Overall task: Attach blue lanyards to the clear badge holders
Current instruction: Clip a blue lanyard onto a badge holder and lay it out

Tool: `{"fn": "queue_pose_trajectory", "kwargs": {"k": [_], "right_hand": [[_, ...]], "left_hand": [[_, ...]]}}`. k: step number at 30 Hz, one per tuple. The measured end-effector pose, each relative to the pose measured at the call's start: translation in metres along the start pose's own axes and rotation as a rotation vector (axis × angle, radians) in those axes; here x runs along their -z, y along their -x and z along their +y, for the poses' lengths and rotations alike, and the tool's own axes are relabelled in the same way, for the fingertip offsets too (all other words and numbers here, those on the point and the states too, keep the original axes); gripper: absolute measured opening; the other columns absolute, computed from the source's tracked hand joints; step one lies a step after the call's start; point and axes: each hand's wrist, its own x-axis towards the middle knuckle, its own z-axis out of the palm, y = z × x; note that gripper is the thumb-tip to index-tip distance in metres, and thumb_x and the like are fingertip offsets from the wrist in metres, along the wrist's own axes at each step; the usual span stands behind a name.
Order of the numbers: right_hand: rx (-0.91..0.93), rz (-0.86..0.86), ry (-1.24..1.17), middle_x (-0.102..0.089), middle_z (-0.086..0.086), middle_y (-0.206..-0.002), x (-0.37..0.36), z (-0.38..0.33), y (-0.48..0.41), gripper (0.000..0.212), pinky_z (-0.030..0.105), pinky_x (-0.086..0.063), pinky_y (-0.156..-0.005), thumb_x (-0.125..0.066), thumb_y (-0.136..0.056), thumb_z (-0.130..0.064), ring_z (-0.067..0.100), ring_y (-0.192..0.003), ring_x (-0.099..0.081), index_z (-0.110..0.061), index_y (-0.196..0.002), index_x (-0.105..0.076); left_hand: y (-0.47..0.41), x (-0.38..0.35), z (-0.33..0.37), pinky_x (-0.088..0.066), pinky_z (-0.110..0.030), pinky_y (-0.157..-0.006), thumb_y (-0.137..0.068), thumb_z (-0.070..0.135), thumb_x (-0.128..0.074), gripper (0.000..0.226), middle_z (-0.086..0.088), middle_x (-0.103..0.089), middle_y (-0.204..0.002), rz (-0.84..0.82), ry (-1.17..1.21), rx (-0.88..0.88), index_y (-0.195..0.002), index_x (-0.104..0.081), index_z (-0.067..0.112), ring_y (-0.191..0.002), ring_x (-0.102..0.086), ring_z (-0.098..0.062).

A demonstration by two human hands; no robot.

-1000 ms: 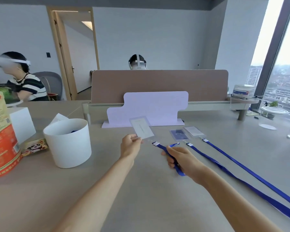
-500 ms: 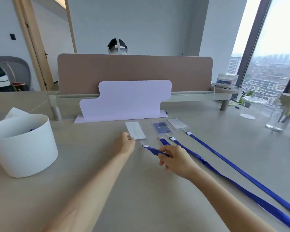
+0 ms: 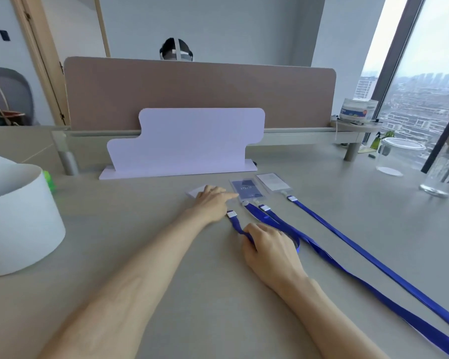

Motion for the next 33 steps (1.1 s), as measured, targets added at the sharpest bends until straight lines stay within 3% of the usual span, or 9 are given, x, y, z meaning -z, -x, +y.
{"fn": "queue_pose_trajectory", "kwargs": {"k": [4, 9, 13, 16, 20, 23, 29, 33], "right_hand": [[-0.01, 0.015, 0.008, -0.06, -0.001, -0.079, -0.004, 0.006, -0.003, 0.021, 0.031, -0.031, -0.06, -0.044, -0.094, -0.027, 0.022, -0.076, -0.054, -0.015, -0.08, -0.052], [-0.024, 0.009, 0.002, -0.059, -0.001, -0.079, -0.008, 0.008, -0.005, 0.02, 0.035, -0.042, -0.065, -0.041, -0.093, -0.027, 0.022, -0.076, -0.054, -0.015, -0.08, -0.052], [-0.015, 0.038, 0.003, -0.06, 0.0, -0.079, -0.006, 0.006, -0.003, 0.023, 0.037, -0.044, -0.068, -0.041, -0.093, -0.026, 0.024, -0.076, -0.055, -0.015, -0.081, -0.056], [-0.02, 0.041, 0.011, -0.061, 0.003, -0.08, -0.006, 0.003, -0.002, 0.021, 0.035, -0.042, -0.066, -0.044, -0.092, -0.022, 0.028, -0.078, -0.057, -0.012, -0.081, -0.06], [-0.027, -0.016, -0.018, -0.066, 0.001, -0.09, 0.005, -0.002, 0.004, 0.021, 0.036, -0.047, -0.074, -0.047, -0.093, -0.024, 0.024, -0.086, -0.059, -0.014, -0.095, -0.066], [-0.089, -0.055, -0.081, -0.068, 0.001, -0.091, 0.019, -0.004, 0.016, 0.02, 0.035, -0.049, -0.07, -0.05, -0.094, -0.026, 0.024, -0.082, -0.06, -0.015, -0.094, -0.066], [-0.15, -0.006, -0.032, -0.058, -0.004, -0.079, 0.058, -0.007, 0.054, 0.024, 0.034, -0.046, -0.061, -0.049, -0.097, -0.029, 0.022, -0.07, -0.055, -0.015, -0.08, -0.059], [-0.201, 0.025, -0.017, -0.064, -0.003, -0.088, 0.093, -0.004, 0.083, 0.024, 0.03, -0.048, -0.06, -0.047, -0.097, -0.024, 0.018, -0.069, -0.057, -0.016, -0.089, -0.068]], "left_hand": [[-0.026, -0.007, -0.001, -0.027, -0.041, -0.106, -0.101, 0.023, -0.024, 0.047, 0.003, -0.035, -0.151, -0.031, 0.025, 0.019, -0.14, -0.041, 0.043, -0.133, -0.029, -0.03], [-0.046, -0.011, -0.004, -0.028, -0.045, -0.107, -0.102, 0.027, -0.025, 0.045, -0.001, -0.035, -0.151, -0.042, 0.02, 0.043, -0.143, -0.036, 0.04, -0.133, -0.03, -0.031], [-0.03, -0.012, -0.004, -0.034, -0.04, -0.107, -0.1, 0.011, -0.032, 0.05, -0.01, -0.037, -0.148, 0.134, 0.204, 0.047, -0.149, -0.03, 0.023, -0.133, -0.036, -0.03], [-0.002, -0.019, -0.006, -0.038, -0.04, -0.102, -0.101, 0.023, -0.032, 0.041, -0.008, -0.044, -0.142, 0.274, 0.096, 0.06, -0.141, -0.044, 0.023, -0.127, -0.039, -0.03], [0.024, -0.025, -0.013, -0.03, -0.033, -0.108, -0.101, 0.022, -0.032, 0.042, 0.0, -0.044, -0.147, 0.176, 0.101, 0.051, -0.141, -0.045, 0.024, -0.132, -0.039, -0.025], [0.036, -0.022, -0.013, -0.027, -0.032, -0.113, -0.101, 0.022, -0.032, 0.041, 0.001, -0.041, -0.15, 0.15, 0.16, 0.049, -0.141, -0.045, 0.021, -0.138, -0.035, -0.02], [0.061, -0.012, 0.003, -0.029, -0.035, -0.111, -0.102, 0.025, -0.027, 0.042, 0.003, -0.038, -0.151, 0.118, 0.101, 0.092, -0.141, -0.041, 0.025, -0.138, -0.034, -0.018], [0.07, -0.006, 0.013, -0.032, -0.034, -0.104, -0.102, 0.025, -0.025, 0.038, -0.001, -0.045, -0.143, 0.116, 0.108, 0.121, -0.136, -0.044, 0.023, -0.13, -0.041, -0.022]]}}
